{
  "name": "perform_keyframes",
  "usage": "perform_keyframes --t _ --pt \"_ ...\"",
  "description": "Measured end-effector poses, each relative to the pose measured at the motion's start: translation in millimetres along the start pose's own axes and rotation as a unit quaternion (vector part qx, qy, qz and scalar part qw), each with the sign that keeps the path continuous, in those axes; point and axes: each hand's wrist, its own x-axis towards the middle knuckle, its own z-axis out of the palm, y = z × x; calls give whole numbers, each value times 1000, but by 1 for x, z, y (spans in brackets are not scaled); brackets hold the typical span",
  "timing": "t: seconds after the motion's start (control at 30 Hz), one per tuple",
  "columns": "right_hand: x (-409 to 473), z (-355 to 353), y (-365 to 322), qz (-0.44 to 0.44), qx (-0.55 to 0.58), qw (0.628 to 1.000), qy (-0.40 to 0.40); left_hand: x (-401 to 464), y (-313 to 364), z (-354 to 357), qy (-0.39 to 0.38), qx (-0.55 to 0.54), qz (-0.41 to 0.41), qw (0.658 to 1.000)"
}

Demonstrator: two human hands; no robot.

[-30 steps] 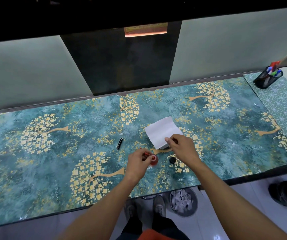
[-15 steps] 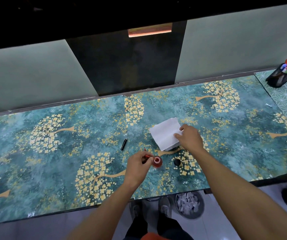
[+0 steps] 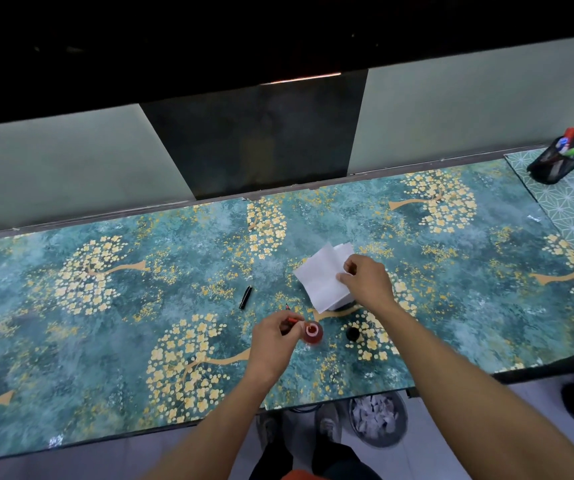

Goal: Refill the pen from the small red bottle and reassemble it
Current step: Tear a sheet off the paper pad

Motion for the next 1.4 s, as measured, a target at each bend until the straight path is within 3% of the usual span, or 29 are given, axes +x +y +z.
perform_keyframes --t 0.27,0.47,0.53,0.63,0.7,0.77,0.97,1.1,1.27,1.4 --pt "-34 -8 4 -63 5 997 36 4 7 3 -1 -91 -16 996" --pt "-68 -12 -2 -55 182 981 -32 4 20 -3 6 -247 -29 968" --pt "-80 -12 -6 -30 312 947 -64 3 25 -6 13 -288 -24 957" --pt "-97 -8 -20 23 525 842 -126 1 31 -13 13 -316 -11 949" --pt "-107 -5 -25 24 595 784 -176 -2 31 -16 8 -307 -6 952" --pt "-113 2 -27 -5 608 763 -217 -6 28 -20 6 -295 -4 955" --pt "-130 27 -21 -72 523 804 -272 -27 6 -32 -6 -271 -3 963" --pt "-139 43 -24 -55 457 866 -194 -42 -3 -34 -20 -264 -5 964" --pt "-142 45 -27 -55 338 927 -155 -52 -8 -39 -57 -214 12 975" --pt "-140 42 -31 -88 258 950 -151 -55 -13 -42 -80 -143 29 986"
